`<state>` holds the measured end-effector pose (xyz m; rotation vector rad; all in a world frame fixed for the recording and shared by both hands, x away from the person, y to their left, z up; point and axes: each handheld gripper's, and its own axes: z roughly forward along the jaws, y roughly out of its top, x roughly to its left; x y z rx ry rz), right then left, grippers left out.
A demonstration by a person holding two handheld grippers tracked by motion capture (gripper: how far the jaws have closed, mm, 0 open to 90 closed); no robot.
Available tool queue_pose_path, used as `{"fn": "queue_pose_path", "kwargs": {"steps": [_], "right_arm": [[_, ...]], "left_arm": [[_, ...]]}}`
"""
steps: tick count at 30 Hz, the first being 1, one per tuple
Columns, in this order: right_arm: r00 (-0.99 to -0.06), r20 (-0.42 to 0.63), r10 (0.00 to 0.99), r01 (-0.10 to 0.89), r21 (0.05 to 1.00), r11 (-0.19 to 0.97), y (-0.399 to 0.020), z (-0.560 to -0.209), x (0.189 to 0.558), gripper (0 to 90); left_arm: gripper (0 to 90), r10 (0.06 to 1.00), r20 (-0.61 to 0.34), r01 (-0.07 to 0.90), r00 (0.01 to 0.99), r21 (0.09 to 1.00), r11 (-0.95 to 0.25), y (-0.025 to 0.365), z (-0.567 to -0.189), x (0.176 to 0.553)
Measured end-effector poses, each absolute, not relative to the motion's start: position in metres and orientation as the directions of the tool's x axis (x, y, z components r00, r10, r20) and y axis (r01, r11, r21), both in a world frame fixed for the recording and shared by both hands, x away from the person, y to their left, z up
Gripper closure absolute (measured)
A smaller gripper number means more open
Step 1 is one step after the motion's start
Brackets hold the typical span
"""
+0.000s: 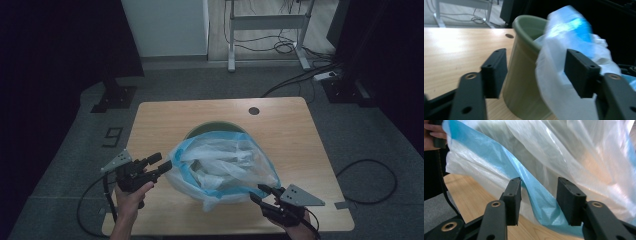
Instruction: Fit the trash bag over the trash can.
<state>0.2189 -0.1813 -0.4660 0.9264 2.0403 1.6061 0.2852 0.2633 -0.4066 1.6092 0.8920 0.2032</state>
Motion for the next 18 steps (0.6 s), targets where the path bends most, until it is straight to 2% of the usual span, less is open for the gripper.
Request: {"fn": "queue_pose_path", "kwargs": {"steps": [8,18], "right_arm": [[-0.717,0.072,0.694,0.215,0.969,0.121,-0.18,-0.449,0.212,50.3],[-0.717,0.047,0.696,0.176,0.978,0.115,-0.18,-0.438,0.201,42.4]], "left_arm": [[25.3,0.621,-0.298,0.398,0.725,0.917,-0.025,0.254,-0.385,0.292],[21.1,0.611,-0.271,0.437,0.744,0.889,-0.137,0.222,-0.371,0.319]]}}
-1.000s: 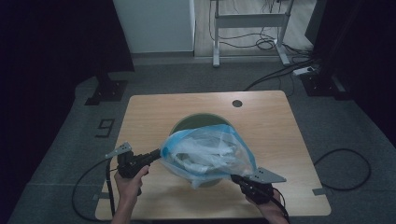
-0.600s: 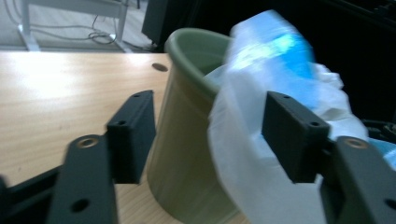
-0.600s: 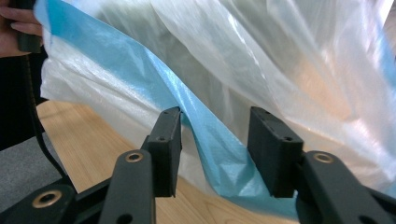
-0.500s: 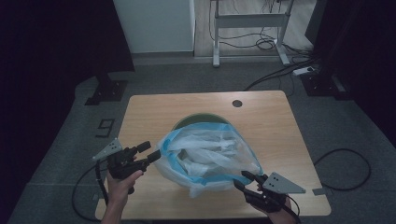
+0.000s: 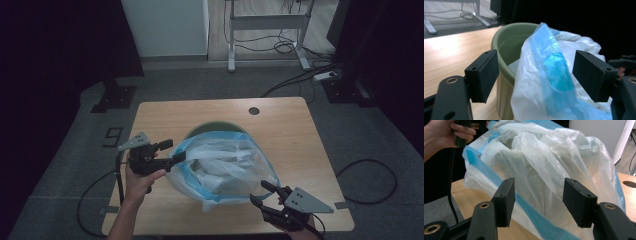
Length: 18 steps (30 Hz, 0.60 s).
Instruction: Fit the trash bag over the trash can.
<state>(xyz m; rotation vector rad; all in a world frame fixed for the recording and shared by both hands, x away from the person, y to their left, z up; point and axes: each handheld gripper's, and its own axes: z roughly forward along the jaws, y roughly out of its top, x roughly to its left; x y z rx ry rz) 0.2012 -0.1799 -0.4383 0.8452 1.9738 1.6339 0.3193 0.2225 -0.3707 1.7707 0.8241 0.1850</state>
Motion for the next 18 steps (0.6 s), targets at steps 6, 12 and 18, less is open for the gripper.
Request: {"fn": "queue_pose_path", "kwargs": {"steps": [6,12,18], "right_arm": [[-0.684,0.047,0.728,0.165,0.982,0.092,-0.193,-0.428,0.211,42.1],[-0.655,0.055,0.753,0.195,0.976,0.098,-0.209,-0.421,0.248,40.4],[-0.674,0.12,0.729,0.263,0.961,0.085,-0.212,-0.429,0.282,41.5]], "left_arm": [[33.8,0.618,-0.262,0.453,0.741,0.875,-0.171,0.217,-0.374,0.327],[59.8,0.626,-0.262,0.451,0.735,0.878,-0.162,0.218,-0.376,0.331],[76.2,0.631,-0.264,0.446,0.73,0.883,-0.146,0.219,-0.379,0.334]]}}
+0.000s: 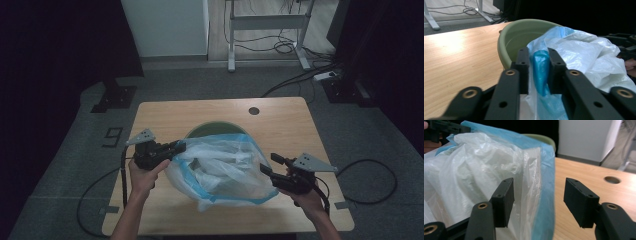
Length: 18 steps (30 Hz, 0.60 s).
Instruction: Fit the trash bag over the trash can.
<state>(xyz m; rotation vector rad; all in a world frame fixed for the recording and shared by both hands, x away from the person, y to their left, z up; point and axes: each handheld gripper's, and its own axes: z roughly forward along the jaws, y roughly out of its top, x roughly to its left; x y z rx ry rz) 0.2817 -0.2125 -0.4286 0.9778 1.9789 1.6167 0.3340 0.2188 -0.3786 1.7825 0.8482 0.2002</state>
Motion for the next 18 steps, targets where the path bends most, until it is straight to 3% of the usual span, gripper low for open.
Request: {"fn": "queue_pose_path", "kwargs": {"steps": [4,12,18], "right_arm": [[-0.683,0.136,0.718,0.279,0.957,0.084,-0.207,-0.433,0.286,48.1],[-0.661,0.13,0.739,0.287,0.954,0.089,-0.202,-0.437,0.29,87.9],[-0.606,0.117,0.787,0.277,0.958,0.071,-0.202,-0.43,0.297,89.1]], "left_arm": [[84.0,0.634,-0.274,0.436,0.723,0.893,-0.111,0.221,-0.379,0.334],[88.9,0.628,-0.284,0.42,0.724,0.905,-0.074,0.225,-0.379,0.334],[89.2,0.631,-0.283,0.414,0.722,0.908,-0.066,0.228,-0.379,0.34]]}}
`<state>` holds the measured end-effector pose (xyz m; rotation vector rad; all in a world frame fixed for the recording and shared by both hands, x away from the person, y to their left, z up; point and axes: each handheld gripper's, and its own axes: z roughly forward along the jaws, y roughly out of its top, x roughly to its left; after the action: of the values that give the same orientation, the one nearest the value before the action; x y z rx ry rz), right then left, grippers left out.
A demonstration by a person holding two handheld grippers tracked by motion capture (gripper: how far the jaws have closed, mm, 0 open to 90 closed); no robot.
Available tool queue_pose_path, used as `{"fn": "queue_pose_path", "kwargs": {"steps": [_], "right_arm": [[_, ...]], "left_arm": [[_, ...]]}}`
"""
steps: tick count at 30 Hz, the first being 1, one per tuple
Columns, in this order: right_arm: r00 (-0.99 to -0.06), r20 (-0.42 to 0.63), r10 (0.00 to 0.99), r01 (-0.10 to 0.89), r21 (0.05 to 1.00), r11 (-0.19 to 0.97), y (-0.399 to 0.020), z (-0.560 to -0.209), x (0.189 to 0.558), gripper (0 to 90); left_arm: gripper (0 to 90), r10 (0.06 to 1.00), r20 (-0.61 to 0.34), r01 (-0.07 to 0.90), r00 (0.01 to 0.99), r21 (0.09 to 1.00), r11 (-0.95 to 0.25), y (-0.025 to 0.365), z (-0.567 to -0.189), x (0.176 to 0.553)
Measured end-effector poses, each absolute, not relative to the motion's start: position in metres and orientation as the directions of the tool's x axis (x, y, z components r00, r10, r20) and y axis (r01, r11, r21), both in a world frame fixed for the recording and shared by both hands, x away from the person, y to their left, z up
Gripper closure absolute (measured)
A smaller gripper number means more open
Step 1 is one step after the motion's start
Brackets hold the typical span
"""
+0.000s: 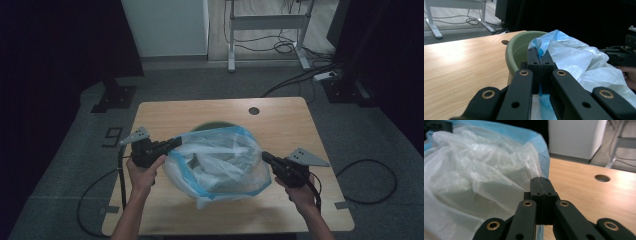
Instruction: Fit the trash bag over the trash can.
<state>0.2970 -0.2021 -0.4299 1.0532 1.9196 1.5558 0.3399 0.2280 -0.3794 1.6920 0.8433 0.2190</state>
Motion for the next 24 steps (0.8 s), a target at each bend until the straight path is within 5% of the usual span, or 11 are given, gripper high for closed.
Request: {"fn": "queue_pose_path", "kwargs": {"steps": [24], "right_arm": [[-0.467,0.096,0.879,0.317,0.946,0.065,-0.183,-0.422,0.347,89.1]], "left_arm": [[89.0,0.688,-0.323,0.47,0.65,0.882,-0.029,0.242,-0.393,0.379]]}}
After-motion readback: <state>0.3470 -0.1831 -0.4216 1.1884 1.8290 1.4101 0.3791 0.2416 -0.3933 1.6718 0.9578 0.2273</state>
